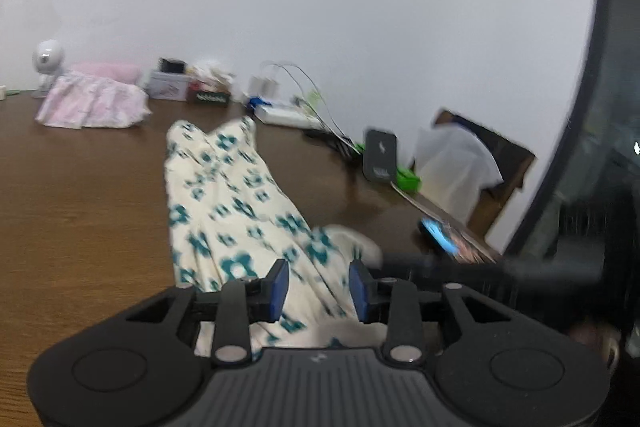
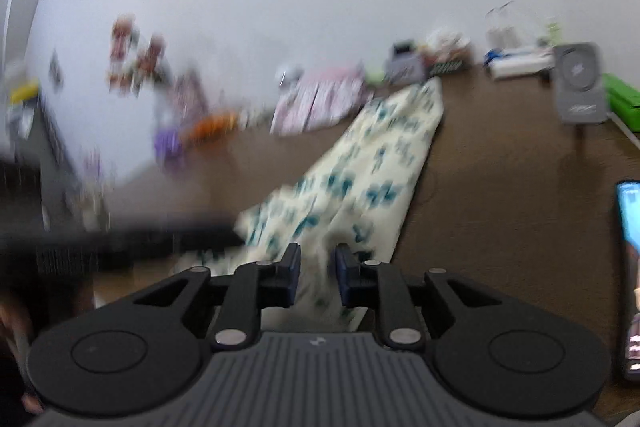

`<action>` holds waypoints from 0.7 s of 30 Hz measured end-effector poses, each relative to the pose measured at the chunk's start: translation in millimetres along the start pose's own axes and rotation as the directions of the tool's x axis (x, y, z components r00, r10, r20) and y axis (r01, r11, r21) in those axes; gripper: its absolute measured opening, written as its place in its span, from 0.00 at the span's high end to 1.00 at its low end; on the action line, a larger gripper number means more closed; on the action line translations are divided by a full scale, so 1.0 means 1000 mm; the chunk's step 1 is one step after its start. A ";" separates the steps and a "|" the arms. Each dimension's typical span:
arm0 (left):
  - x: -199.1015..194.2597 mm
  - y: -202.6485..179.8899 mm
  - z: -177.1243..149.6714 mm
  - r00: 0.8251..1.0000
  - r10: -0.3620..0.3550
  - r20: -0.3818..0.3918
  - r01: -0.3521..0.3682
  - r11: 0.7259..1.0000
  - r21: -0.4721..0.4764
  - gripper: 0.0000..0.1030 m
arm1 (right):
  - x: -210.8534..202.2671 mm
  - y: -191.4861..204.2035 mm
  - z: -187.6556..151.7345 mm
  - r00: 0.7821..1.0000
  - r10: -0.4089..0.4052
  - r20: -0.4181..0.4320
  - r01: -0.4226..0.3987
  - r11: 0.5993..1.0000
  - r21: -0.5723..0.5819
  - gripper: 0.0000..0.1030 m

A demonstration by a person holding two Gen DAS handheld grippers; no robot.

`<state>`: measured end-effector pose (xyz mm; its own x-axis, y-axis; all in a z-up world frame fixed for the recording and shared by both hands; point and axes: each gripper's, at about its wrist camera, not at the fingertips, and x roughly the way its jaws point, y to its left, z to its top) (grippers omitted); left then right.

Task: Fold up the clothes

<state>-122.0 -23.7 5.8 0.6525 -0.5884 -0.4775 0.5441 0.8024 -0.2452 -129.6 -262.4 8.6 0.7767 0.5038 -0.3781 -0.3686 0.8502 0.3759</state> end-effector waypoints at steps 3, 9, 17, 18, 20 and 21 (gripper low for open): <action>0.012 -0.002 -0.007 0.999 0.031 -0.041 -0.030 0.999 0.034 0.71 | 0.010 -0.005 0.001 0.999 -0.048 -0.005 0.048 0.999 0.003 0.86; 0.016 -0.008 -0.011 0.998 0.047 -0.050 -0.042 0.995 0.093 0.71 | 0.044 0.000 0.002 0.974 -0.224 -0.041 0.220 0.973 -0.070 0.90; 0.015 -0.003 -0.012 0.998 0.030 -0.051 -0.026 0.997 0.070 0.71 | 0.034 -0.005 0.028 0.953 -0.301 0.036 0.303 0.951 -0.059 0.91; 0.015 -0.003 -0.012 0.998 0.030 -0.050 -0.026 0.997 0.069 0.71 | 0.025 -0.008 0.032 0.965 -0.261 0.011 0.261 0.965 -0.030 0.89; 0.016 -0.002 -0.012 0.998 0.030 -0.050 -0.026 0.997 0.068 0.71 | 0.009 -0.013 0.040 0.983 -0.179 -0.036 0.180 0.983 0.030 0.75; 0.015 -0.002 -0.012 0.998 0.028 -0.048 -0.024 0.998 0.066 0.71 | 0.006 -0.012 0.038 0.986 -0.151 -0.075 0.154 0.987 0.042 0.70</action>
<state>-119.4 -33.2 -11.4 0.6409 -0.5605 -0.5244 0.5617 0.8081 -0.1773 -101.0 -275.3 33.9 0.7831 0.3796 -0.4927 -0.2226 0.9108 0.3478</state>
